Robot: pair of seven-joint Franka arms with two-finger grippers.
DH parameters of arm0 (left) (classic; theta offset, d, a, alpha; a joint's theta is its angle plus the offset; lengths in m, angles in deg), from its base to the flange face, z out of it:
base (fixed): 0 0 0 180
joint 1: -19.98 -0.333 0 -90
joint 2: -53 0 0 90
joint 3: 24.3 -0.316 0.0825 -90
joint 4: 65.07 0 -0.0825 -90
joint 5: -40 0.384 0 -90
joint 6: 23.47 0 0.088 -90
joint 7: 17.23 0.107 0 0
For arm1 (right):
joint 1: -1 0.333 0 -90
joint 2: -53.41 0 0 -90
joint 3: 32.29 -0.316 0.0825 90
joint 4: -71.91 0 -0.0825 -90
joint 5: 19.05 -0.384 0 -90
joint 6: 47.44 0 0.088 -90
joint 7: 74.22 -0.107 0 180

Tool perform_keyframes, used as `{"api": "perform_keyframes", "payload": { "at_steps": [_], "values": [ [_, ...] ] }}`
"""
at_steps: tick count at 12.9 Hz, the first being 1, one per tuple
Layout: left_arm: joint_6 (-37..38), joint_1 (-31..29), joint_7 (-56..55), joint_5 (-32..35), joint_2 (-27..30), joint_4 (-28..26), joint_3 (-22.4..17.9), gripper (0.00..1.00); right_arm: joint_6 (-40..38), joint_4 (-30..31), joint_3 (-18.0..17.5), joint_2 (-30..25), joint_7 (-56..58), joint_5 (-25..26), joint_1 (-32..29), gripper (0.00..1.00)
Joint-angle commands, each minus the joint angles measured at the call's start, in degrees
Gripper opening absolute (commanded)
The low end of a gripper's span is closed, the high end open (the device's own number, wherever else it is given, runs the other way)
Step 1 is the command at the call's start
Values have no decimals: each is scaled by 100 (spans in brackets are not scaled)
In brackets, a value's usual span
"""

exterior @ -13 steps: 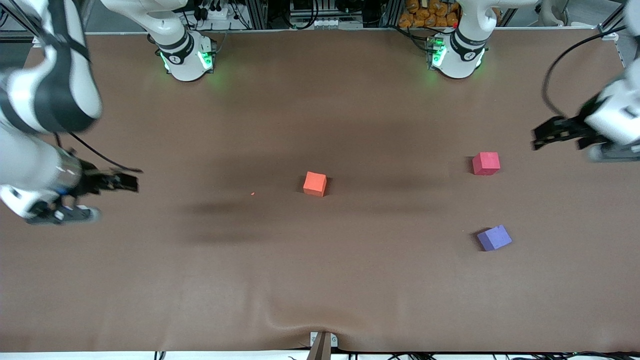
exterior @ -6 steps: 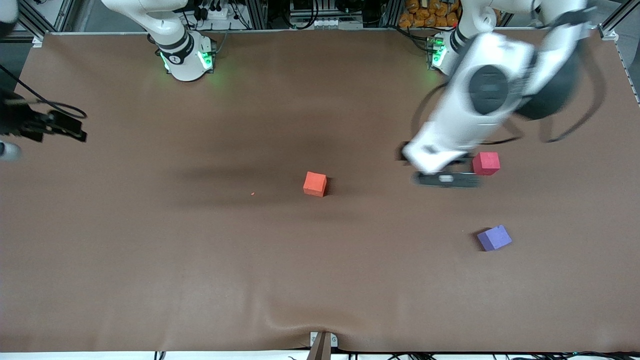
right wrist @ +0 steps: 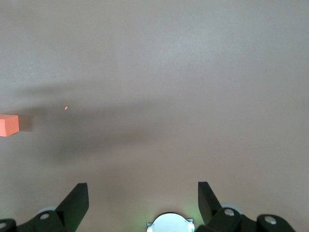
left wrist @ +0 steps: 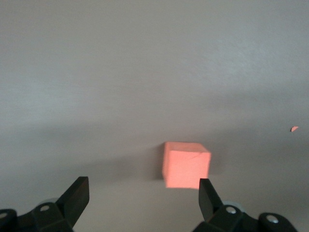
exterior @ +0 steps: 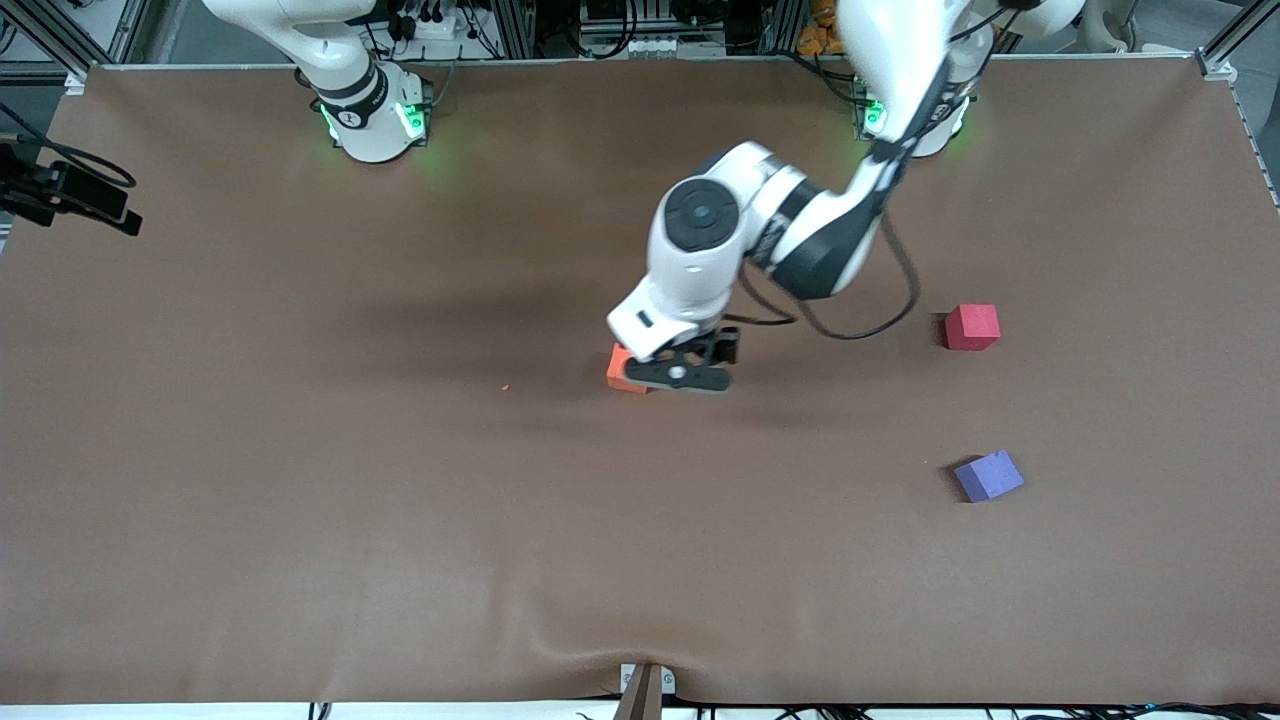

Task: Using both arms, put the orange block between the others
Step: 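Reach the left gripper to the orange cube while the right gripper retracts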

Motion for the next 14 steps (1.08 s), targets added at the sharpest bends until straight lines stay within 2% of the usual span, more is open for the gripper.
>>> {"api": "perform_keyframes", "payload": {
  "at_steps": [1,3,14],
  "values": [
    [-419,451,-493,-7,-576,296,-96,100,58,99,190,-89,146,-158,-26,100],
    [-658,602,-601,2,-832,313,-105,100,23,72,190,-106,182,-326,-26,100],
    [-649,602,-416,142,-1088,243,-105,100,-3,-191,226,-63,182,-247,-264,100]
  ]
}}
